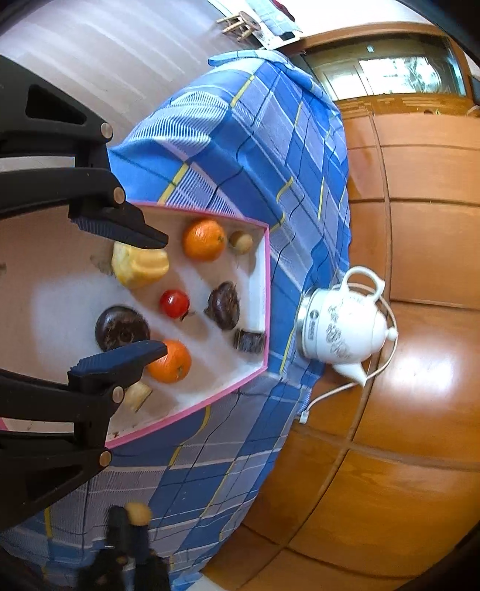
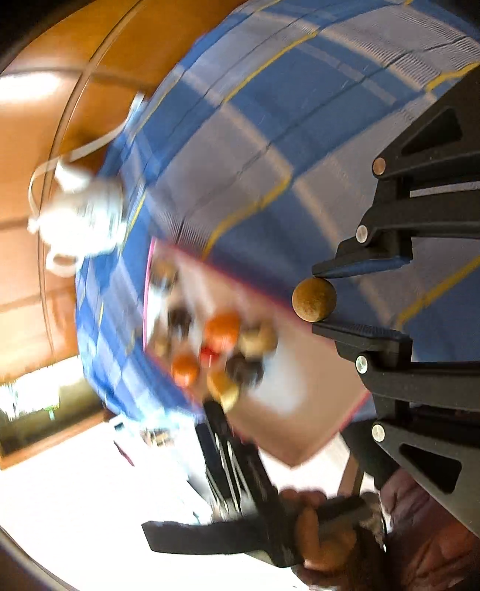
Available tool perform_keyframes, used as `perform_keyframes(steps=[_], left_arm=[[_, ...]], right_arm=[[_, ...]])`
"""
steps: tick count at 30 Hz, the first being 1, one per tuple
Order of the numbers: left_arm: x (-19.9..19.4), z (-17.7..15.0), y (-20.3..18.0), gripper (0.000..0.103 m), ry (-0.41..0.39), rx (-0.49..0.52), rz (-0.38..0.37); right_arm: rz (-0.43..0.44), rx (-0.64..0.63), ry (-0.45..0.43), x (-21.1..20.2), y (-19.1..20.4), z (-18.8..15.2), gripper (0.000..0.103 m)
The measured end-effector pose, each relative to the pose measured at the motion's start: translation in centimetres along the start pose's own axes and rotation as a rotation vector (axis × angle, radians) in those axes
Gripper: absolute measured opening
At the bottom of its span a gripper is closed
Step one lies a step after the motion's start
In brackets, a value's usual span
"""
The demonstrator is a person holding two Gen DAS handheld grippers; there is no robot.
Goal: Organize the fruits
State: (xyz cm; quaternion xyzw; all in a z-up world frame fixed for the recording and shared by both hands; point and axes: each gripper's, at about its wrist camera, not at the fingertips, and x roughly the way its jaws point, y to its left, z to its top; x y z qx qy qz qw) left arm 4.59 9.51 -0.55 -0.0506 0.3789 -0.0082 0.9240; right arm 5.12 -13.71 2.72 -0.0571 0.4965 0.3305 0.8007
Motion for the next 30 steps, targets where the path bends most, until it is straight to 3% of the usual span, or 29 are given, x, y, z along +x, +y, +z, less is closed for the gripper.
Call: perform_keyframes(steps=[7,13,15,24,30], left_arm=[[-0.2,0.0,2.2,0.052,-0.010,-0.046,0.028],[0.2,-0.5,2.9,0.052,0.005,-0.064,0.025],[0.2,-0.7,2.9,0.052,0.006,-0.063,0.022],[0.2,-1.0,2.4,0.054,0.006,-0.059,0.019],[-0.1,-1.3,1.4,0.061,0.004,-0.037,0.022]], right_arm=[[0.085,-0.088,0.075,4.4,4.7,1.9,0.024],[-0.017,-0.102,0.141,8.5,5.0,2.8,0.026],[-0.054,-0.094,0.125,9.0,4.6,3.2,0.026],[-0.054,-0.047,0.065,7.1,3.8,2.6,0.026],[-0.063,0.008,0.017,5.9,3.8,2.0,0.026]])
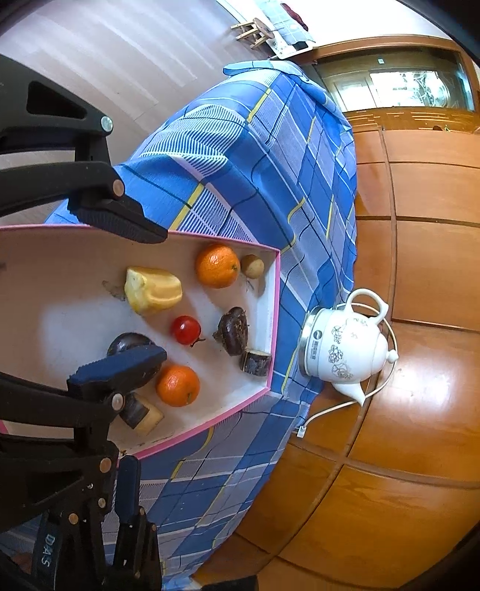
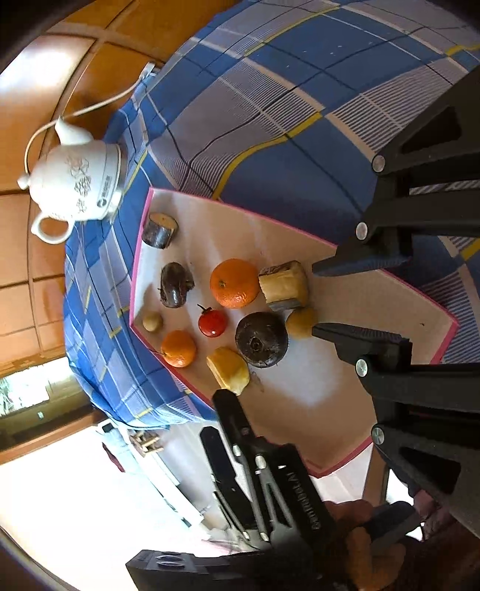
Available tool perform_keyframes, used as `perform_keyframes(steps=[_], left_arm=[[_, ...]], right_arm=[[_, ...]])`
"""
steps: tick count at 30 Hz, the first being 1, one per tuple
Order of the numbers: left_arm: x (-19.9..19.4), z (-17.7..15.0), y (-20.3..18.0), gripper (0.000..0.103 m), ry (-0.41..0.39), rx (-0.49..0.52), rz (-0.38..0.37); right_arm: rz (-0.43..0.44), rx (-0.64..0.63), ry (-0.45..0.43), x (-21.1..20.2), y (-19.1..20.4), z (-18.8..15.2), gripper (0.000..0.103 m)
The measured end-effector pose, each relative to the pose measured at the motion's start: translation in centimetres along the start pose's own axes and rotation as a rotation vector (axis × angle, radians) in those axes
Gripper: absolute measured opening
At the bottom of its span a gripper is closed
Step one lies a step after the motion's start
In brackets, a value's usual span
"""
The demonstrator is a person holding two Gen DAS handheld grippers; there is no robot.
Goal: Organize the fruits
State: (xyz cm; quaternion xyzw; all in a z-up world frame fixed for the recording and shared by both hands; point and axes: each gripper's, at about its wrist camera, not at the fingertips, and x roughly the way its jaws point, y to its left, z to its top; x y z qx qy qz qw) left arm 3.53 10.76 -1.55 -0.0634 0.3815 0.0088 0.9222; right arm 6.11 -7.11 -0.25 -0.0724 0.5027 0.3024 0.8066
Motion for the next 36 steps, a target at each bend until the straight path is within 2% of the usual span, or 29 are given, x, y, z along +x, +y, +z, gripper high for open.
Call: perform_keyframes(steps=[9,21,29,33,36], left_arm=[[-1.1,-0.3,-0.8,0.075,-0.021,0.005,0.010],[-3.0,-2.5,-1.9,0.103,-0.043,0.022,0.025],[-3.9,-2.8,-2.7,0.103,-0.075,0.035,0.054],[-4.5,-2.7,-3.0,0.103,-0.105,0.049,0.100],[-4.7,-2.7,-3.0,0.103,-0.115,0.042,0.095]], right_arm=[[-0.045,0.108,-0.081,-1.6,0.1,-1.2,0.032],[-0.219,0.207,-0.174,-3.1,0.4,-3.8,0.036],[-0.287,0.230,-0.190,-3.7,0.2,-4.9,0.037],[-0.293,0.232,-0.201,-4.0,0.4,-4.9,0.037],[-0.294,0.231,-0.207,-4.2,0.5,-5.0,0.037]])
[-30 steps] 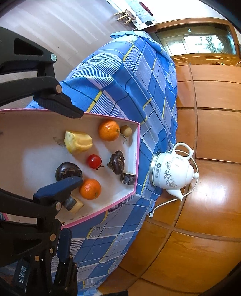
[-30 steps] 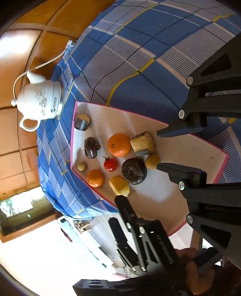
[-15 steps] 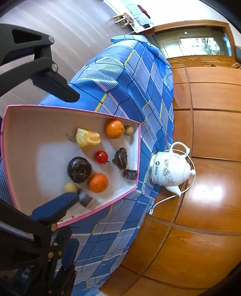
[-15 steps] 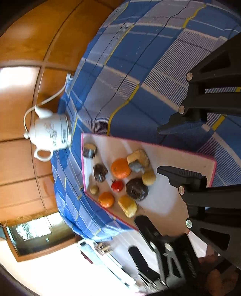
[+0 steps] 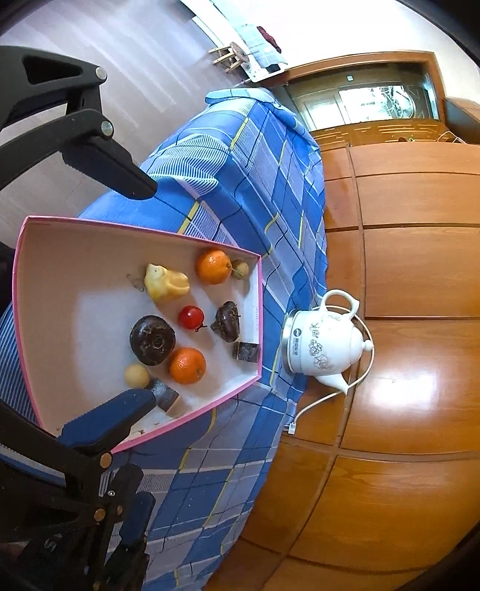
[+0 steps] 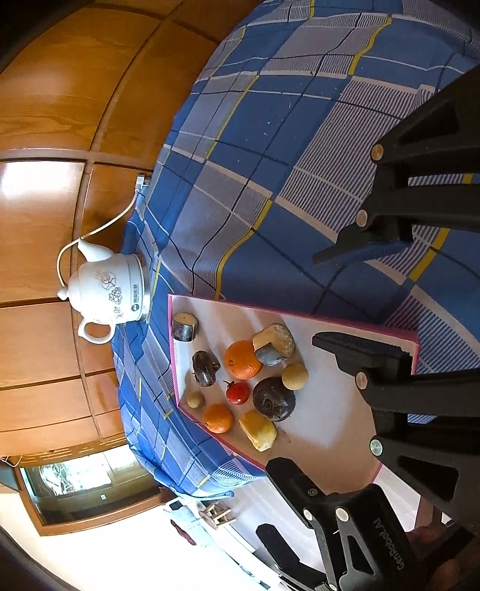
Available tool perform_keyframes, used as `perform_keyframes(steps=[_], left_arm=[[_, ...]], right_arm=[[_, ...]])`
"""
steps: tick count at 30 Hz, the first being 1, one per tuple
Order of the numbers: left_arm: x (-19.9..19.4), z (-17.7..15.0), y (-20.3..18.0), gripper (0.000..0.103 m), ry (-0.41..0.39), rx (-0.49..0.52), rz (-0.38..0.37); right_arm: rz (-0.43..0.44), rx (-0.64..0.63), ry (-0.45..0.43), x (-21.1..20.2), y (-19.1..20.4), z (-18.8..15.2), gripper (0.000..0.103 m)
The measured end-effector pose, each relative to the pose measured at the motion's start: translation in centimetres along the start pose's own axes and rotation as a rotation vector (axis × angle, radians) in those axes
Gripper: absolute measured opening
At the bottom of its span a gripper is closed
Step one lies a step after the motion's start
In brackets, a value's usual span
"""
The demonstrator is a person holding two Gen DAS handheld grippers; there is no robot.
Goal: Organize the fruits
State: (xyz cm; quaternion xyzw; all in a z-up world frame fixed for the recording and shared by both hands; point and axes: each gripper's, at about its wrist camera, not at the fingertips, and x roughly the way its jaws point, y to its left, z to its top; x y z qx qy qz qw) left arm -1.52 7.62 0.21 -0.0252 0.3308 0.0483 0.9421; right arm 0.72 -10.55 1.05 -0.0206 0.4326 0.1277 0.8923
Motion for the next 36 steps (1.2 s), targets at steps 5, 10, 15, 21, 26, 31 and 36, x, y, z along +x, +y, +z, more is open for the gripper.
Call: perform_keyframes(steps=[5,10,15,21,26,31,36], left_arm=[[-0.33,0.09,0.01,0.103,-0.019,-0.003,0.012],[-0.18,0.08,0.12,0.103,-0.011,-0.012,0.015],[-0.19,0.09,0.12,0.103,-0.011,-0.015,0.012],[-0.16,0.11,0.22,0.103,-0.009,-0.020,0.012],[-0.16,0.12,0.26,0.103,-0.009,-0.021,0.012],[-0.27,0.13,0.36,0.103,-0.012,-0.021,0.014],[-0.23,0.19,0.42,0.103,-0.012,-0.022,0.016]], right_arm=[[0.000,0.002,-0.009,-0.18,0.02,0.10,0.037],[0.004,0.001,-0.009,-0.20,0.02,0.04,0.037],[0.006,0.002,-0.010,-0.11,-0.04,0.04,0.037],[0.007,-0.002,-0.015,-0.13,0.02,0.09,0.037],[0.008,-0.003,-0.015,-0.14,0.05,0.09,0.037],[0.008,-0.008,-0.014,-0.06,0.14,0.07,0.037],[0.008,-0.011,-0.014,-0.04,0.24,0.06,0.037]])
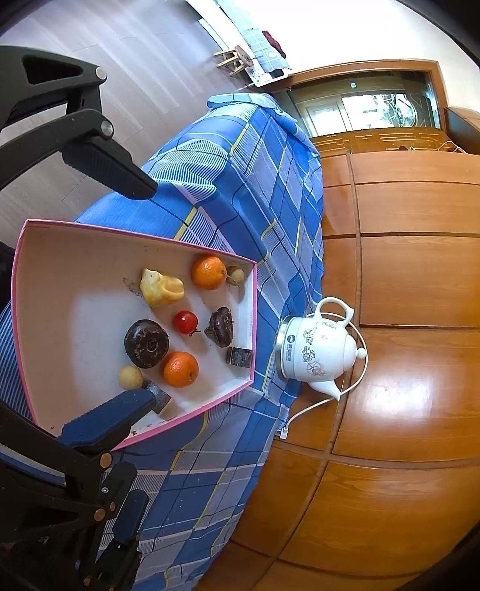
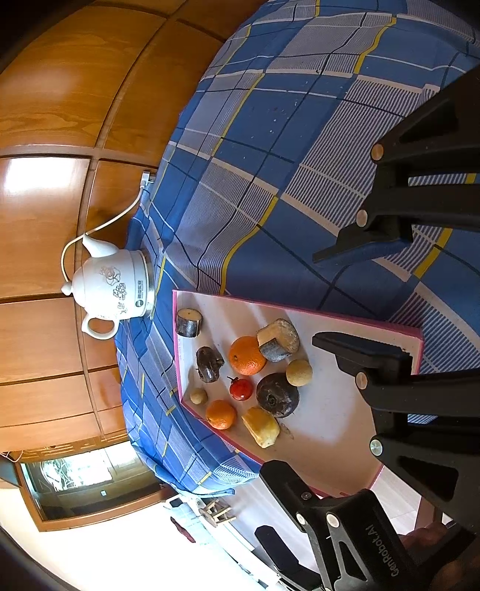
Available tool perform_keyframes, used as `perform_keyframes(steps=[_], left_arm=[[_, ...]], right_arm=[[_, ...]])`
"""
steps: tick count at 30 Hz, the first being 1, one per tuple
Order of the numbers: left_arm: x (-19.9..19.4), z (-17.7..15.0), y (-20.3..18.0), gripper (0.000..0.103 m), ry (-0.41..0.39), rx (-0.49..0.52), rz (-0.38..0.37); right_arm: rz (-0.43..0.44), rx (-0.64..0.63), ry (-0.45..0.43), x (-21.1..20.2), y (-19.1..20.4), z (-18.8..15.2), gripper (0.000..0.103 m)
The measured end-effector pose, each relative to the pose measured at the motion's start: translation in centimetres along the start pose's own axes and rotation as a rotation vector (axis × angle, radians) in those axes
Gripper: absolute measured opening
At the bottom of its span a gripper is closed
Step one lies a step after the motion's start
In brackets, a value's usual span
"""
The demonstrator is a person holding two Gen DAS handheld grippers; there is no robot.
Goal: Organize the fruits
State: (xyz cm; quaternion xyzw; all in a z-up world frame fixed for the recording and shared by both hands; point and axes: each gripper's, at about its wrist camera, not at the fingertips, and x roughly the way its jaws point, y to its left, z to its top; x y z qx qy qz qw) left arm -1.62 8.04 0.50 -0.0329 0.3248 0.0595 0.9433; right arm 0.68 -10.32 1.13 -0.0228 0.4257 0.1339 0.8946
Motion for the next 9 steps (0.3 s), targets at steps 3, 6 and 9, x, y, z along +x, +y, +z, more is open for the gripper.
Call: perform_keyframes(steps=[3,6,9], left_arm=[[0.06,0.00,0.02,0.103,0.003,0.001,-0.004],[0.05,-0.11,-0.10,0.103,0.006,0.008,-0.006],[0.18,-0.14,-0.09,0.103,0.016,0.009,-0.010]], right_arm=[[0.003,-0.001,0.001,0.03,0.04,-0.02,0.037],[0.011,0.000,0.000,0.00,0.01,0.03,0.037],[0.032,0.004,0.000,-0.20,-0.48,0.39,0.037]])
